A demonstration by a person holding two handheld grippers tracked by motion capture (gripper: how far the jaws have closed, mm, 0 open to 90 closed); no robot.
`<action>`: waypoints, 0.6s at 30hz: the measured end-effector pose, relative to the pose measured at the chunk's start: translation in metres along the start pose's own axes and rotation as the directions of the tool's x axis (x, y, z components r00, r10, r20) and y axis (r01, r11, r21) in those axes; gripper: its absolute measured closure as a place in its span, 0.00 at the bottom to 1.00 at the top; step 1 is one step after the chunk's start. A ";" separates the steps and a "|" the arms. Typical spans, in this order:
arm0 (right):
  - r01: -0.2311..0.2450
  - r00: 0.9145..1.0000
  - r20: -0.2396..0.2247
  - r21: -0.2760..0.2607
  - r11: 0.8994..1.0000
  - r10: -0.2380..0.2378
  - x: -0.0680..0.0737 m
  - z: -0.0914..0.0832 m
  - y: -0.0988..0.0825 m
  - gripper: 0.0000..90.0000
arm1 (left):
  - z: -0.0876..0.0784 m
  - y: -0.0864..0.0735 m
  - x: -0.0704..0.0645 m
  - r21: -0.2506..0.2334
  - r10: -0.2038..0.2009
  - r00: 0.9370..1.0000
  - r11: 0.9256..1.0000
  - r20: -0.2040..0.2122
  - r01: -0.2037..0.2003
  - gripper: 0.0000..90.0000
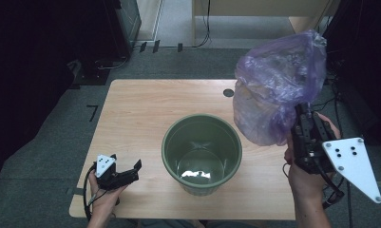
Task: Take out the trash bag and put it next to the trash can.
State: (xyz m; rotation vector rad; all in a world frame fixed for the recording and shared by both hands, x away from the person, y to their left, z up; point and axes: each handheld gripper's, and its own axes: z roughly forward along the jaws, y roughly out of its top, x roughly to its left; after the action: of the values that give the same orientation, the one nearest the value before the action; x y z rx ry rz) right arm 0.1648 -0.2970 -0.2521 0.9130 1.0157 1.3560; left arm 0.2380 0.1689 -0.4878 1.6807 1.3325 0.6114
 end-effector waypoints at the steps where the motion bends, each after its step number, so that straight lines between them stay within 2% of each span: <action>1: 0.000 1.000 0.000 0.000 1.000 0.000 0.000 0.000 0.000 1.00 | 0.002 -0.003 0.002 0.019 0.004 1.000 1.000 0.001 -0.004 0.00; 4: 0.020 0.999 0.035 0.022 1.000 -0.021 -0.010 -0.002 -0.011 1.00 | 0.007 -0.010 0.004 0.060 0.031 0.999 0.998 -0.028 -0.030 0.00; 5: 0.025 0.999 0.042 0.030 0.999 -0.026 -0.012 -0.003 -0.014 1.00 | 0.011 -0.014 0.006 0.088 0.040 0.998 0.996 -0.048 -0.035 0.00; 9: 0.036 0.997 0.060 0.056 0.998 -0.039 -0.015 -0.003 -0.027 1.00 | 0.016 -0.018 0.005 0.114 0.064 0.995 0.992 -0.078 -0.055 0.00; 14: 0.038 0.995 0.083 0.101 0.994 -0.047 -0.019 0.001 -0.053 1.00 | 0.021 -0.020 0.002 0.142 0.075 0.994 0.988 -0.076 -0.063 0.00; 18: 0.045 0.994 0.094 0.160 0.986 -0.060 -0.018 0.010 -0.081 1.00 | 0.023 -0.020 0.001 0.166 0.071 0.994 0.985 -0.084 -0.056 0.00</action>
State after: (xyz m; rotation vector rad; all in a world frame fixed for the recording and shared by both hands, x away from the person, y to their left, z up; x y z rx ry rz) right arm 0.2015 -0.3166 -0.3241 1.0531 1.0747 1.1874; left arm 0.2463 0.1632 -0.5162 1.8528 1.4298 0.6362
